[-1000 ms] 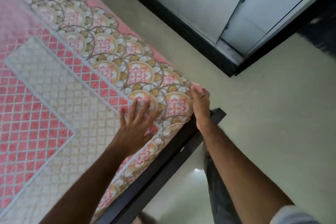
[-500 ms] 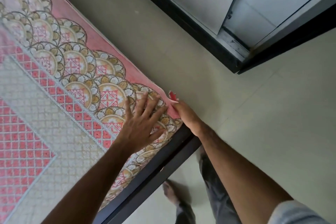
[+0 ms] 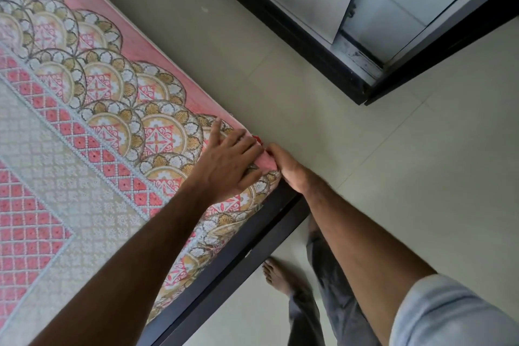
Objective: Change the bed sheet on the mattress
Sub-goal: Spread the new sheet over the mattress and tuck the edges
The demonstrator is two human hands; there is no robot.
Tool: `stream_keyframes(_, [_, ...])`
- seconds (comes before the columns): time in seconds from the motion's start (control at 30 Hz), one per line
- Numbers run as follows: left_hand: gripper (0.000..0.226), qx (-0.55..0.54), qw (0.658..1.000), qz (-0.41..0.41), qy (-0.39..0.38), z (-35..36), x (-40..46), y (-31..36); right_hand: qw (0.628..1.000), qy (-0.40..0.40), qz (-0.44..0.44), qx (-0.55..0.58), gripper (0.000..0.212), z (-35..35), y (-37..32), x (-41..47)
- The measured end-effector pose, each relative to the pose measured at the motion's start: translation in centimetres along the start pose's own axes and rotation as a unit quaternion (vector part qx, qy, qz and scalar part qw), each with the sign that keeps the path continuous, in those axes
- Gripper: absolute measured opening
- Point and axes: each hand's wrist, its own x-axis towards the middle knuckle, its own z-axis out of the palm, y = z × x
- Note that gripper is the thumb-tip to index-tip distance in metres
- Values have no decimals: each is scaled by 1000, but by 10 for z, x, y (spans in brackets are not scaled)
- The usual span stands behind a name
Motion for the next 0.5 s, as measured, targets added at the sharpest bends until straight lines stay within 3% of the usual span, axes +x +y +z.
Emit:
stream_keyframes(0.07, [66, -7, 1000, 0, 4, 3, 2, 0, 994, 36, -45, -92, 20, 1, -12, 11])
stream_keyframes(0.13, [69, -11, 1000, -3, 1, 7, 2, -1, 981, 20, -56, -186, 31, 3, -16, 24])
stream_keyframes(0.2, [71, -9, 1000, -7, 3, 12, 2, -2, 926, -18, -63, -373, 43, 4, -19, 23])
stream_keyframes(0.27, [71, -9, 1000, -14, 7, 15, 3, -1, 838, 104, -184, -504, 48, -1, -21, 18])
stream_keyframes(0.3, [72, -11, 1000, -19, 7, 16, 3, -2, 823, 182, -245, -479, 47, -3, -23, 10])
stream_keyframes(0.37, [72, -14, 1000, -24, 8, 19, 5, -2, 858, 274, -282, -329, 40, -5, -25, 2])
stream_keyframes(0.4, [70, -11, 1000, -25, 8, 21, 5, -1, 892, 284, -248, -249, 35, -9, -22, 1])
stream_keyframes(0.5, [65, 1, 999, -31, 9, 27, 9, 1, 967, 208, -39, -144, 39, -10, -6, -1])
